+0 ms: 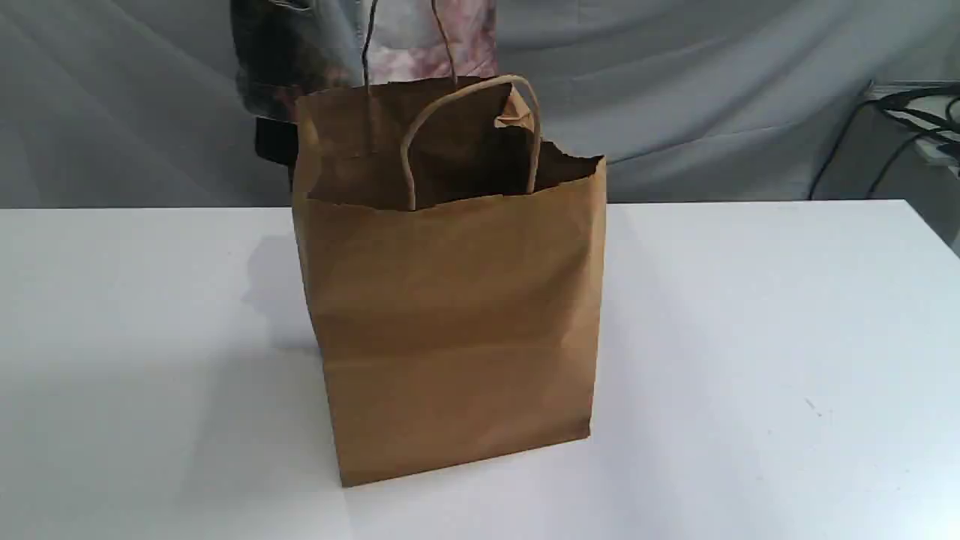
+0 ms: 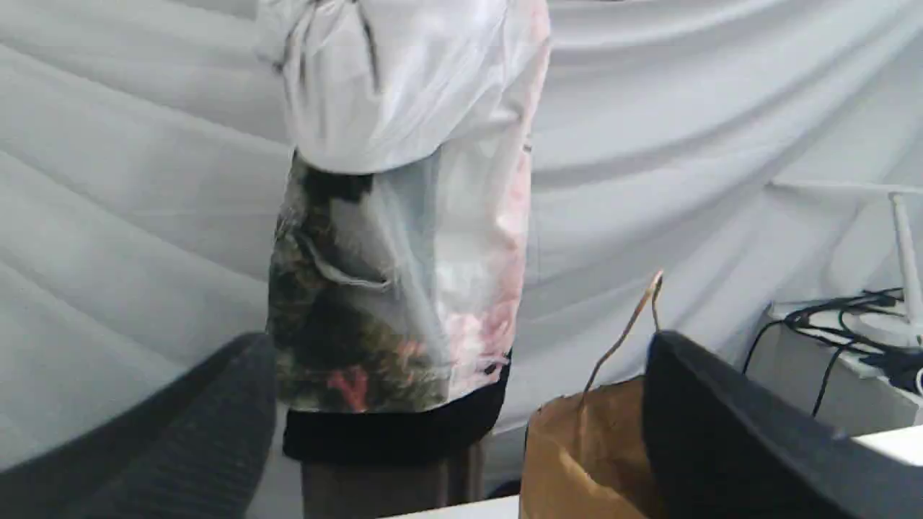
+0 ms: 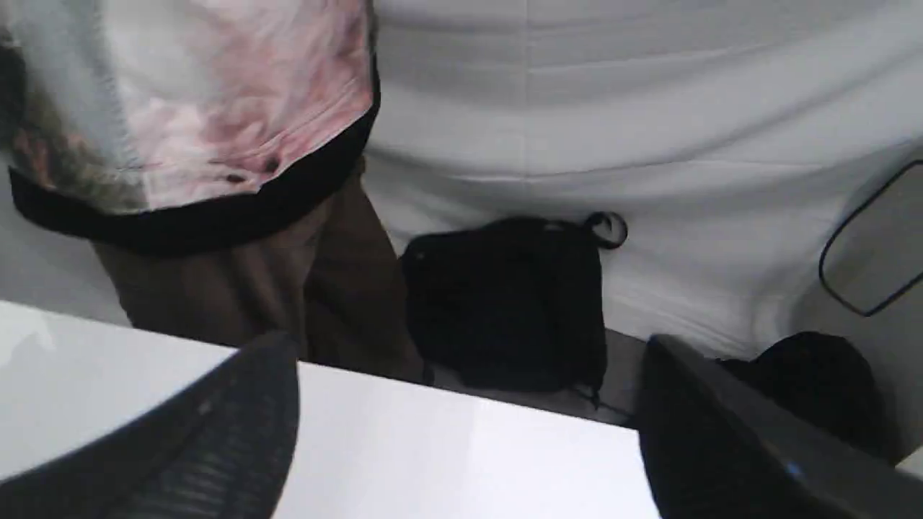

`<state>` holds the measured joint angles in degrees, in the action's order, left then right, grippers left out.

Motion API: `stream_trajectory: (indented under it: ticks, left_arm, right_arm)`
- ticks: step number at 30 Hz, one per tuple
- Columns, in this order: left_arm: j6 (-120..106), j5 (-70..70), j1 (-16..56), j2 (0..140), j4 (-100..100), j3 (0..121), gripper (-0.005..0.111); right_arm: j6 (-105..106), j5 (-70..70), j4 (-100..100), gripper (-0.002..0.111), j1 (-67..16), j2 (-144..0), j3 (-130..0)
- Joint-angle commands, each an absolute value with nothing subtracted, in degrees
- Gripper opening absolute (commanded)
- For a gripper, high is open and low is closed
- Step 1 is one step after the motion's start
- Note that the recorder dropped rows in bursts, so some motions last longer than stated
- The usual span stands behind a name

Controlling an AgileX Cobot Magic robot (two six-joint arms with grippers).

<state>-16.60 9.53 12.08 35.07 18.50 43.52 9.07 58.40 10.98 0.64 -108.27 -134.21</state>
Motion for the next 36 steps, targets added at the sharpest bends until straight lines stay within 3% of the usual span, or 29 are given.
stream_trajectory:
  ticks: [1,6,16,23,29,36]
  left_arm:
    - [-16.68,12.65,11.97,29.99,16.35,43.23,0.072]
    - [-14.5,18.89,11.97,21.96,8.1,43.23,0.072]
    - [12.29,36.76,11.97,0.1,-17.52,43.33,0.072]
    - [12.0,53.26,11.97,0.0,-16.87,50.36,0.072]
    - [11.75,53.16,11.97,0.0,-17.75,50.84,0.072]
    - [11.86,43.92,11.97,0.0,-13.07,46.7,0.072]
  right_arm:
    - [11.26,58.11,15.82,0.061,2.51,-104.67,-134.1]
    - [14.76,57.85,21.56,0.059,3.46,-101.33,-134.1]
    - [22.71,60.12,33.88,0.053,3.46,-93.51,-130.44]
    - [28.04,59.82,34.0,0.053,3.46,-82.35,-114.41]
    - [36.89,53.74,33.78,0.051,3.36,-68.23,-96.04]
    - [41.13,39.69,28.42,0.049,3.36,-46.26,-76.91]
